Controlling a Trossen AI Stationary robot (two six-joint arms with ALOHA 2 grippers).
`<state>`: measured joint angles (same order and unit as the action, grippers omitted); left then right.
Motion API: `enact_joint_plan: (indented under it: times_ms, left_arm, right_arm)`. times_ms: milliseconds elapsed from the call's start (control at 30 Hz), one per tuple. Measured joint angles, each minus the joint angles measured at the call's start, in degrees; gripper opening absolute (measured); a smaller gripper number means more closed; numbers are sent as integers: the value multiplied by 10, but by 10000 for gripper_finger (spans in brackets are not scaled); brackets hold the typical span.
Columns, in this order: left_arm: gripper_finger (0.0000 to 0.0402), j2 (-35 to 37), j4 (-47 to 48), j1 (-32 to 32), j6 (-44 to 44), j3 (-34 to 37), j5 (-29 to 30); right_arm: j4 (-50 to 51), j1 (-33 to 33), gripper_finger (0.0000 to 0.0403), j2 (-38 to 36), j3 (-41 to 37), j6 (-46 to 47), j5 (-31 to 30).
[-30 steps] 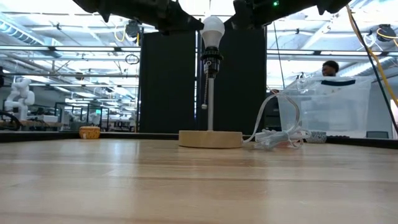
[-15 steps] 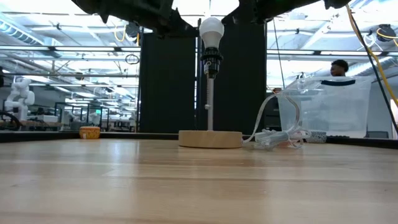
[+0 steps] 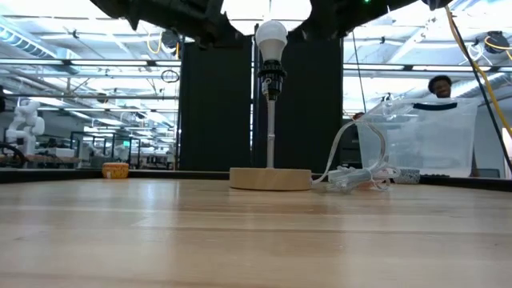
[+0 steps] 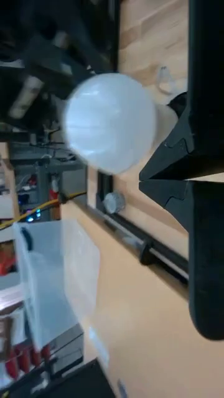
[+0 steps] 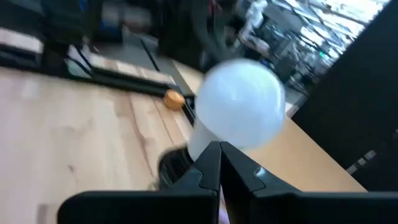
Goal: Screw lightbulb
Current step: Insert the light bulb on the brown lamp
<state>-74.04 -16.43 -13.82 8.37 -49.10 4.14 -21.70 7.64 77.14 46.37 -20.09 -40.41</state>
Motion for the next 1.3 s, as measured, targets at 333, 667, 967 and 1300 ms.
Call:
enact_joint_plan:
  times_ms: [333, 667, 967, 1300]
  left_arm:
    - [0, 23, 4, 47, 27, 0, -7]
    - [0, 19, 4, 68, 27, 0, -10]
    - [0, -4, -2, 62, 27, 0, -18]
    - [0, -5, -2, 35, 22, 0, -17]
  right_arm:
    - [-27, -31, 0, 0, 1, -22, -58]
    - [-44, -83, 0, 0, 1, -35, 34]
    - [-60, -88, 0, -1, 1, -53, 63]
    - [-51, -62, 0, -2, 1, -49, 50]
